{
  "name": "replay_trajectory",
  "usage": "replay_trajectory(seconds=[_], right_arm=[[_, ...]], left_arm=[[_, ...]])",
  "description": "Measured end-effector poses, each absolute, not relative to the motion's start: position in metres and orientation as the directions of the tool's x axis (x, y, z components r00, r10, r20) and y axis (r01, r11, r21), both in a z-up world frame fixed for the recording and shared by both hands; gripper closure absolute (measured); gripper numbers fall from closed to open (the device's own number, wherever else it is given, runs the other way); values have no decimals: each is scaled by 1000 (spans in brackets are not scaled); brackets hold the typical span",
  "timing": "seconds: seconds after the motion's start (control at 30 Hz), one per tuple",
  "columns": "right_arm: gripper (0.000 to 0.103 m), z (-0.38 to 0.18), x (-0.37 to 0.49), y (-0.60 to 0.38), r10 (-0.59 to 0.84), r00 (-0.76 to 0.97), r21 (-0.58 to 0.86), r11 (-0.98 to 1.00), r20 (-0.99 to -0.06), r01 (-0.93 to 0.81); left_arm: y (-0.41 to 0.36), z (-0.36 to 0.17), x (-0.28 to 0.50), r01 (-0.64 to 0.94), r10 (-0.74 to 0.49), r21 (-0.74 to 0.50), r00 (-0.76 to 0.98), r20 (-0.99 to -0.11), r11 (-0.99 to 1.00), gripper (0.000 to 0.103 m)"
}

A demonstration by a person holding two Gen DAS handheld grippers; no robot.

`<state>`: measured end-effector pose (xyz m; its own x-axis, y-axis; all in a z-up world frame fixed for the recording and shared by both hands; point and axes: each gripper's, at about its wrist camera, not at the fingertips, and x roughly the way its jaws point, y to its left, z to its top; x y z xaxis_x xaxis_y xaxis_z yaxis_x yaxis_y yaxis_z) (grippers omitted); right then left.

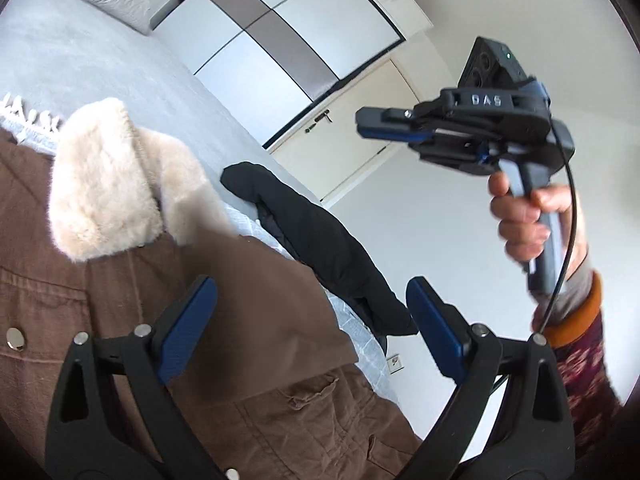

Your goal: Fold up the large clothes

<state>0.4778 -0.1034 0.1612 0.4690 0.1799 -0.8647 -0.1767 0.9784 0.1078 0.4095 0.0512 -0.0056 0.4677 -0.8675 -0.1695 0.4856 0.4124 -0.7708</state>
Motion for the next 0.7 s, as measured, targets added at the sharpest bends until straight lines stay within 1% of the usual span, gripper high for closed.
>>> replay_trajectory(seconds=[0.07,0.13,0.2,0.27,0.3,0.33,0.37,0.4,0.43,0.47,0.53,0.57,0.6,0.63,0.67,0.7], right_arm=[[95,144,483,-97,230,453,143,965,-861,-219],[93,133,481,-105,263,443,172,957,-857,-235],[89,123,472,-125,263,466,175,959,-845,-224],[74,116,458,-154,249,495,184,967,-833,-176],[68,111,449,-171,230,515,180,973,-826,-145],[53,108,442,-187,213,530,175,977,-821,-122],[40,99,430,-209,190,555,171,981,-810,-87],[37,92,423,-225,178,569,176,983,-803,-60],[35,80,415,-244,166,582,186,982,-796,-26],[35,68,408,-264,155,583,195,981,-798,7],[34,45,398,-296,133,581,209,976,-803,66],[34,31,394,-315,138,578,235,967,-804,96],[34,18,392,-333,152,571,265,957,-806,119],[34,4,391,-351,166,557,295,944,-814,149],[34,-8,391,-364,168,543,307,935,-823,177],[34,-13,391,-372,171,537,316,930,-826,188]], left_arm=[[54,-18,420,420,-847,-792,485,-217,443,8],[54,-28,429,347,-822,-801,491,-288,488,8],[49,-37,435,288,-788,-786,494,-367,546,8],[37,-42,438,262,-759,-754,480,-439,602,8],[30,-44,438,256,-740,-729,473,-478,635,8],[21,-47,439,252,-718,-699,463,-520,669,8],[12,-50,440,246,-692,-667,453,-562,703,12],[4,-56,443,235,-662,-635,444,-603,736,17],[-4,-61,445,219,-631,-603,433,-644,767,19],[-10,-66,446,209,-598,-572,440,-670,794,24],[-20,-63,444,201,-542,-514,475,-693,834,33],[-25,-62,443,200,-524,-494,488,-698,846,55],[-29,-63,442,197,-508,-479,499,-702,856,78],[-33,-61,440,176,-454,-431,530,-716,885,87],[-35,-59,439,173,-437,-415,548,-713,893,94],[-32,-54,438,173,-448,-432,564,-693,885,95]])
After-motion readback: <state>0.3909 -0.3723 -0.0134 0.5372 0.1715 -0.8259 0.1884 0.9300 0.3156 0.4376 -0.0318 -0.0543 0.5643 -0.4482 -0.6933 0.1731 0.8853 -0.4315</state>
